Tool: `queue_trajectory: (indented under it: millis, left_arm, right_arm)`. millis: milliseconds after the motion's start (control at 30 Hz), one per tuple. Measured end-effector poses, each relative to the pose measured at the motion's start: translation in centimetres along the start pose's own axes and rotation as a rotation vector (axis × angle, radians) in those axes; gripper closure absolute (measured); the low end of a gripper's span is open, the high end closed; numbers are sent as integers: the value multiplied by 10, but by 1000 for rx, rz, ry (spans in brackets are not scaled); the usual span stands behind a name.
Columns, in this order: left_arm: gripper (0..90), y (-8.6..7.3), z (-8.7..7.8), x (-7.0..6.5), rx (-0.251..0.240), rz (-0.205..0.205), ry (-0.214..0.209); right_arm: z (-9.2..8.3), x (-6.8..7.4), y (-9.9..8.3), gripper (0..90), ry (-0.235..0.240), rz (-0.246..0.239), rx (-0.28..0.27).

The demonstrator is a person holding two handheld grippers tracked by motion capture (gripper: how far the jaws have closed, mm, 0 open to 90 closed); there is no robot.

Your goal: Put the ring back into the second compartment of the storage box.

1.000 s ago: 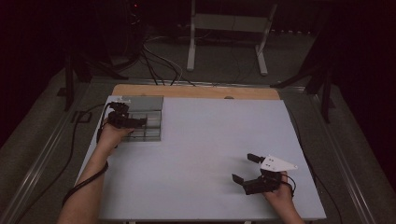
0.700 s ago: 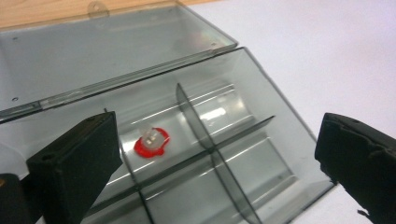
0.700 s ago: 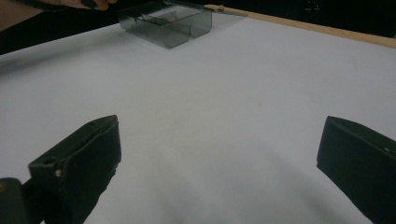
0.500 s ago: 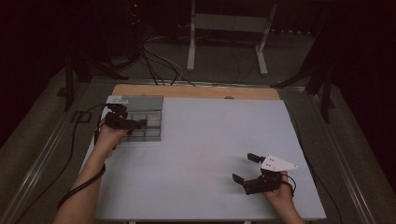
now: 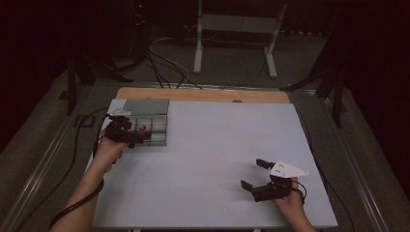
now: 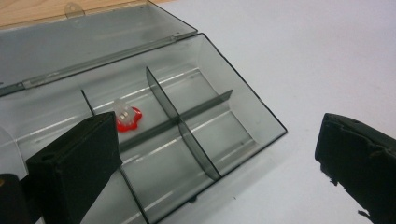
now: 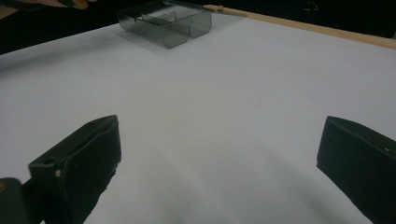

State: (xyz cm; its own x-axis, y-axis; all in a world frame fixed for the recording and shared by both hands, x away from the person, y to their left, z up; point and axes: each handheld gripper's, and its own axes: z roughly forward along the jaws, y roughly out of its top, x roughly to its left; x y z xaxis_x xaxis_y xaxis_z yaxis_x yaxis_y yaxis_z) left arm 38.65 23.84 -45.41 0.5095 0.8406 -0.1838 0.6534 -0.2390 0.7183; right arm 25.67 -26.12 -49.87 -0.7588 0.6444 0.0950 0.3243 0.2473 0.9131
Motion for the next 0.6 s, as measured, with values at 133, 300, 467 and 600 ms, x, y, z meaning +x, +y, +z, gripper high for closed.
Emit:
queue_trajectory:
  millis: [133, 300, 467, 600]
  left_arm:
    - [13, -9, -6, -7, -17, 9, -8]
    - [13, -20, -15, -12, -71, 0, -42]
    - [13, -31, -19, -17, -74, 23, -46]
    - [13, -37, -21, -21, -78, 34, -59]
  right_arm:
    - [-1, 0, 0, 0, -2, 3, 1]
    - [0, 1, 0, 0, 2, -1, 1]
    - [-1, 1, 1, 0, 1, -2, 0]
    - [-1, 1, 1, 0, 0, 0, -1]
